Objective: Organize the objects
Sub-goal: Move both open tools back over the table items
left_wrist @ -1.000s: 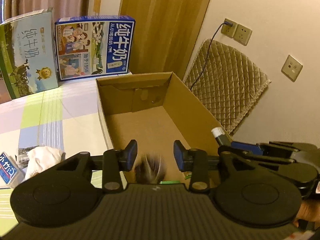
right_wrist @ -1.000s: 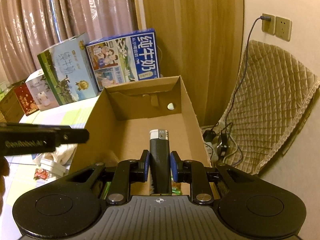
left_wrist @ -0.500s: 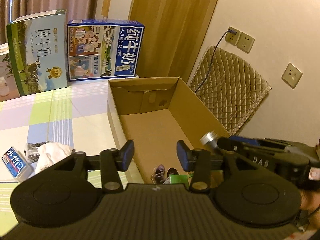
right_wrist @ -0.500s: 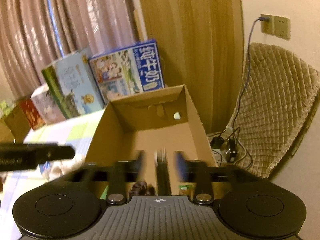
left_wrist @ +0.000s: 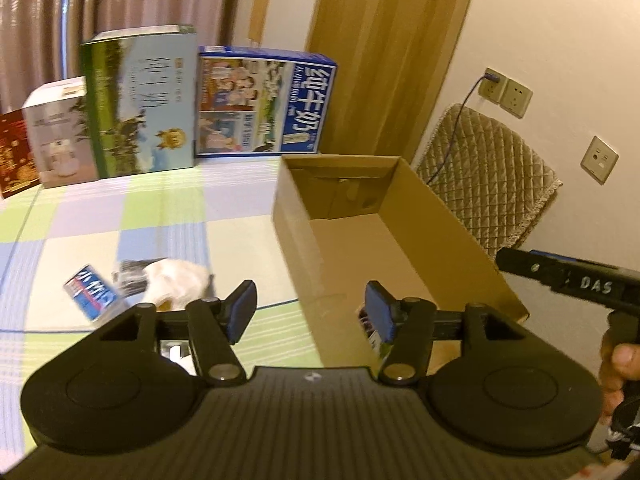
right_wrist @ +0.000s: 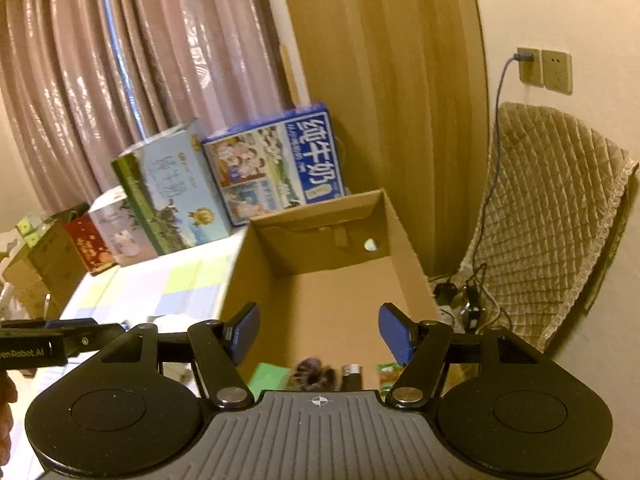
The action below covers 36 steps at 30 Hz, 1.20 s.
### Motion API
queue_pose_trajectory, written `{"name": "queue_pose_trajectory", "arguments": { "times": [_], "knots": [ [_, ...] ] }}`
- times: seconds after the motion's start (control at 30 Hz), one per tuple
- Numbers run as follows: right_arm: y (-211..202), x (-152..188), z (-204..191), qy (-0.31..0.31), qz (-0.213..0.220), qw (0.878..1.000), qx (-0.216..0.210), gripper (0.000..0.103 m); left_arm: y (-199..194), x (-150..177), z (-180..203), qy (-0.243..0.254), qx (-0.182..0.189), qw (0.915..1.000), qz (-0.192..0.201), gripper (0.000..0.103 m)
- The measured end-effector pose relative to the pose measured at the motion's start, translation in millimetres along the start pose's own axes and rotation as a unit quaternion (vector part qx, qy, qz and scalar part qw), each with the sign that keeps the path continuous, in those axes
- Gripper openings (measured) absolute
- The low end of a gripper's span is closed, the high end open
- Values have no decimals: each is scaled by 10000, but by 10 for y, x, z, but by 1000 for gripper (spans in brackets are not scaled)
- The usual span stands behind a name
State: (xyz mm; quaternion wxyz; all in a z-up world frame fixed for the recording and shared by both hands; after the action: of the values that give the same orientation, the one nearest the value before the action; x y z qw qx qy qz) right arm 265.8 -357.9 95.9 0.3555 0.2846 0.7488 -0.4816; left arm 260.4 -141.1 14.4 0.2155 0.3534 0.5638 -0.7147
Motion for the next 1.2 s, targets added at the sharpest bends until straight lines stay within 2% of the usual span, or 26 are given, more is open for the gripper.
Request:
{"name": "queue_pose_trajectory", "arguments": {
  "times": [0.3, 0.37, 0.5, 0.67, 0.8, 0.97, 1.2],
  "knots": [
    [-285, 99, -590, -228, 81, 9991, -359, 63, -509, 211, -490, -176, -460, 9988, 85, 62],
    [-323, 145, -748, -249, 77, 9985, -492, 64, -635, 253, -634, -240, -592, 9979, 132, 71],
    [-333, 246, -1072, -404, 65, 9968, -689, 75, -851, 338, -955, -348, -903, 9951, 222, 81],
    [-219, 439, -1401, -705, -107, 9934, -900, 76, -1027, 473, -1342, -318, -1429, 9888, 275, 90],
    [-39, 646, -1589, -804, -337, 9906, -1051, 76, -1042, 618, -1596, -413, -1606, 9860, 195, 93],
    [244, 911, -1797, -1059, -641, 9852, -1185, 76, -944, 773, -1788, -526, -1643, 9850, 95, 94],
    [787, 1278, -1913, -1395, -1116, 9773, -1142, 76, -596, 940, -1986, -463, -1629, 9855, -115, 94]
  ]
}}
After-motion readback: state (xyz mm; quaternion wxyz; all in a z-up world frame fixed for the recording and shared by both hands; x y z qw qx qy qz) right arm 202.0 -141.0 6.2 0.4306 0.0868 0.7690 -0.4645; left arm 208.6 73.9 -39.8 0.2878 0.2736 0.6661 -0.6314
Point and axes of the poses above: each gripper's, at about its wrist camera, not at the fingertips, and y roughly the way its jaws point, z to its right, x to its underside, the point moved 6 cm from there along y, roughly the way its jaws point, and after that the axes turned 7 degrees about -x, right-handed, at the moved point
